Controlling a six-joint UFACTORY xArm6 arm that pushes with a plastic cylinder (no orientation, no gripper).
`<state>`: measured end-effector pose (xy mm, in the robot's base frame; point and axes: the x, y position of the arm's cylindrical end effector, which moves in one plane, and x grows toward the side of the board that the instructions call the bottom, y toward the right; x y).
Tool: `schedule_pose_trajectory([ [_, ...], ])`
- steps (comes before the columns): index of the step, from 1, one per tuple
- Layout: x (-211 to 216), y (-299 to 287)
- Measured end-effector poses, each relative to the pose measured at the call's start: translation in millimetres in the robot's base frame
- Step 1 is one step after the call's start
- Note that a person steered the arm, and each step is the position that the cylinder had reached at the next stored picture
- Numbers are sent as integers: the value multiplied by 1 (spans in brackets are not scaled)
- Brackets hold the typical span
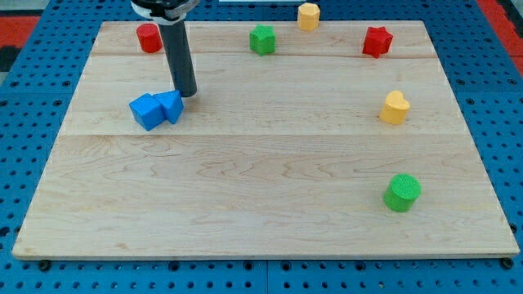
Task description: Separate blue blocks from each other
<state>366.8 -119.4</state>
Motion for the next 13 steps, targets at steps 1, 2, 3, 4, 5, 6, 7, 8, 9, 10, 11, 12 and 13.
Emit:
schedule_pose_trajectory([
  [1,1,-8],
  [2,1,-15],
  [3,15,-15],
  [4,16,-15],
  [5,22,-21],
  [6,48,-27],
  [7,109,-7],
  [8,105,-9],
  [9,79,-2],
  [10,53,0],
  [11,38,-13],
  [12,43,-48],
  [13,44,-79],
])
